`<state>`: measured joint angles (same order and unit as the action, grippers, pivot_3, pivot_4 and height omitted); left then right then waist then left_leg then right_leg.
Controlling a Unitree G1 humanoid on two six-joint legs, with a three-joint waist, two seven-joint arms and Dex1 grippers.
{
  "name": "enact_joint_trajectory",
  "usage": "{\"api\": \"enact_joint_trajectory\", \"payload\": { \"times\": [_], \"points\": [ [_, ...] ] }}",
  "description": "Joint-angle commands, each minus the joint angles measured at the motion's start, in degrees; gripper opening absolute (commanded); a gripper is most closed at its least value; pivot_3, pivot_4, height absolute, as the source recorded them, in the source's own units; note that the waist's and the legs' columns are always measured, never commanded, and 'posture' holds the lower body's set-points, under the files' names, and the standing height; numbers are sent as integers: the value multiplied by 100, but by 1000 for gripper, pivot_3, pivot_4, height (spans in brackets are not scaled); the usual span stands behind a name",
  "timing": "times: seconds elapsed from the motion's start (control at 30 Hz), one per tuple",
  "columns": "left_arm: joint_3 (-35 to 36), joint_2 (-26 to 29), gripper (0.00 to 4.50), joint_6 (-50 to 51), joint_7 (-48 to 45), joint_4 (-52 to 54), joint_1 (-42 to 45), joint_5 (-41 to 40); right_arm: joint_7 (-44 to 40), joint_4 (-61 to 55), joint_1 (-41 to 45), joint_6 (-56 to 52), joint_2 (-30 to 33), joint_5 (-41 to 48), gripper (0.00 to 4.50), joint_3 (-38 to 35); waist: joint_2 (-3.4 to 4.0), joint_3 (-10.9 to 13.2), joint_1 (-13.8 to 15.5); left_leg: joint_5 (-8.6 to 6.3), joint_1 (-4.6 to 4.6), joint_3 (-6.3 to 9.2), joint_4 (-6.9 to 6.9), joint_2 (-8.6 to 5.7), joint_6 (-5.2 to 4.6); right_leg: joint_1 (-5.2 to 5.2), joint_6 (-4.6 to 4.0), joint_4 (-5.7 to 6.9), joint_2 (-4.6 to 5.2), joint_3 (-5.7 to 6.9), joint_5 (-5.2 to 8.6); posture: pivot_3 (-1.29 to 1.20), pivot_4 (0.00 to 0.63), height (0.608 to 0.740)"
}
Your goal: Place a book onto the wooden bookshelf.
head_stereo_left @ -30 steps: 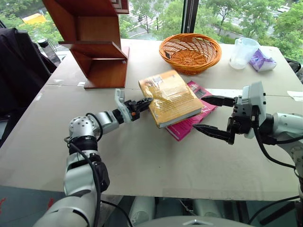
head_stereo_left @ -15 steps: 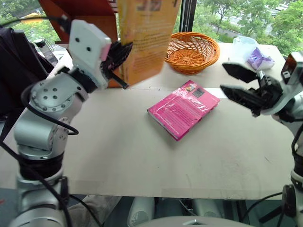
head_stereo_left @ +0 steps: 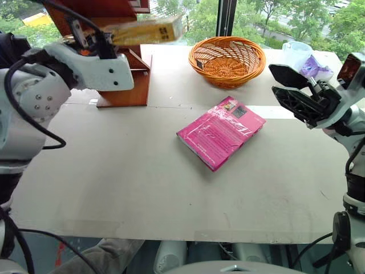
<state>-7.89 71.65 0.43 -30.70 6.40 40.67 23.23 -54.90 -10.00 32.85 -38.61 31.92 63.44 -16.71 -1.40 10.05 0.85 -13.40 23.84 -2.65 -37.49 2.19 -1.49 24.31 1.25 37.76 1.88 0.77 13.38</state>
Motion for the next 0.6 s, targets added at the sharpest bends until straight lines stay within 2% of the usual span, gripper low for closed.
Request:
{"api": "enact_joint_trajectory", "payload": {
  "times": [0.03,0.33,0.6],
  "points": [
    [-231,-183,11,-716,-108,-964,839,462,193,-348,55,96,-18,85,4500,-136,-2,0,12,0,2,0,0,-2,0,0,1,-1,0,1,0,0,150,739],
    [-886,-805,11,-1797,-422,-3312,2194,1143,1079,-737,-128,175,-17,-308,4500,-89,-3,0,-27,-1,5,-14,-1,-3,-2,11,3,7,-1,-8,-1,0,150,739],
    [-973,-731,11,-1378,-1049,-4291,2674,1542,1221,-881,-296,143,130,-531,4500,30,-3,0,-135,-1,10,-25,-1,-1,-3,24,4,13,-1,-19,-1,0,150,739]
  ]
}}
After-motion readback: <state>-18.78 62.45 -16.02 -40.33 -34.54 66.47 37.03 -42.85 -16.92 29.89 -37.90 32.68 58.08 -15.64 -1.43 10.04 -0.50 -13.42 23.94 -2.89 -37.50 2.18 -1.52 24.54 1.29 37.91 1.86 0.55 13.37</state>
